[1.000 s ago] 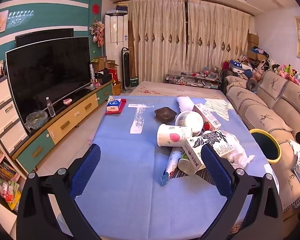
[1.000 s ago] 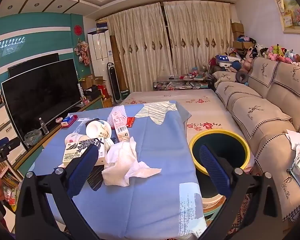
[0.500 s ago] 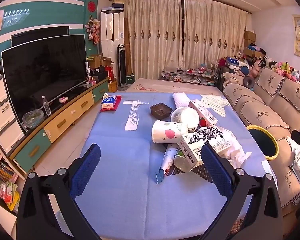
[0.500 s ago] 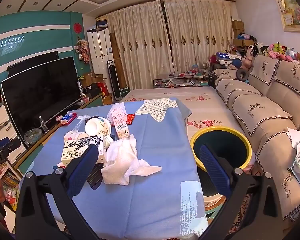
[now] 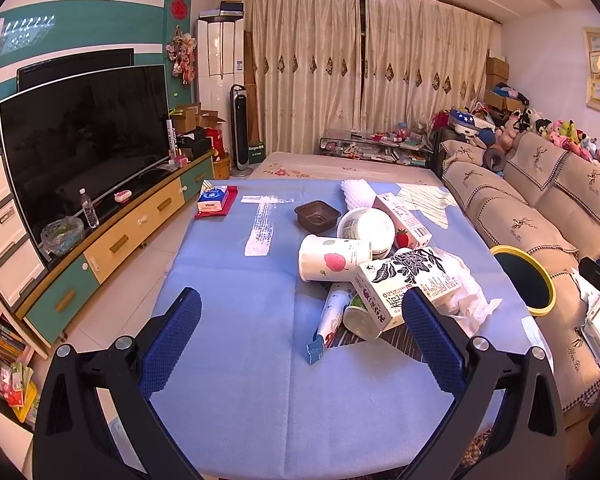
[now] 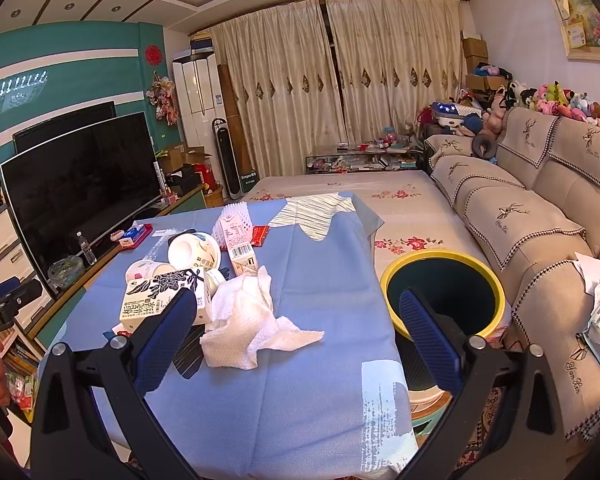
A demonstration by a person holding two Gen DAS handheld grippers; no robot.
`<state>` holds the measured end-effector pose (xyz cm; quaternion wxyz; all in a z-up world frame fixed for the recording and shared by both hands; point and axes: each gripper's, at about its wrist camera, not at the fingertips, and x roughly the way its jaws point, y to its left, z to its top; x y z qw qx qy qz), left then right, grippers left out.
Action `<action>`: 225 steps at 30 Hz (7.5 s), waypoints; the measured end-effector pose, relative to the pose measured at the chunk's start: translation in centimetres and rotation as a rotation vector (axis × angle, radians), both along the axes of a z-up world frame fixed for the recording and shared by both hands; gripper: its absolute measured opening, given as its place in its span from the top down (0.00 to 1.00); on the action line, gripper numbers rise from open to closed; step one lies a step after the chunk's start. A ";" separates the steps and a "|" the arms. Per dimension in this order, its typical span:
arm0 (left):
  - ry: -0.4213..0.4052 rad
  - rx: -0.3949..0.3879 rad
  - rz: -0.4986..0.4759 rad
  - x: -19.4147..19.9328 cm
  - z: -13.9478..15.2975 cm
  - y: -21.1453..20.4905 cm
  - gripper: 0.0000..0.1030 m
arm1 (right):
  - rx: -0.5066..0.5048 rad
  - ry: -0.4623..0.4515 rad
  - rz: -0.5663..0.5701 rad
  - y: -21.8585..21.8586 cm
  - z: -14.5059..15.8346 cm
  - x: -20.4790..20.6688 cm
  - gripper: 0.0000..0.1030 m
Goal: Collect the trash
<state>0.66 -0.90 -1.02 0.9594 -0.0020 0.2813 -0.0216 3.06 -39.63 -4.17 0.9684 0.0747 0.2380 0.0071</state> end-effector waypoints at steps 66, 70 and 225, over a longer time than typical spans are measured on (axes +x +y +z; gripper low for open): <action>0.048 -0.001 -0.011 1.4 -1.2 -0.4 0.04 | 0.009 0.023 -0.003 0.0 -0.8 0.7 0.06; 0.059 -0.001 -0.011 2.1 -1.6 -0.5 0.04 | 0.004 0.049 0.003 0.1 -1.6 1.6 0.06; 0.394 0.214 -0.864 11.1 -12.4 -17.5 0.67 | 0.307 0.267 -0.154 -18.9 -13.0 13.9 0.45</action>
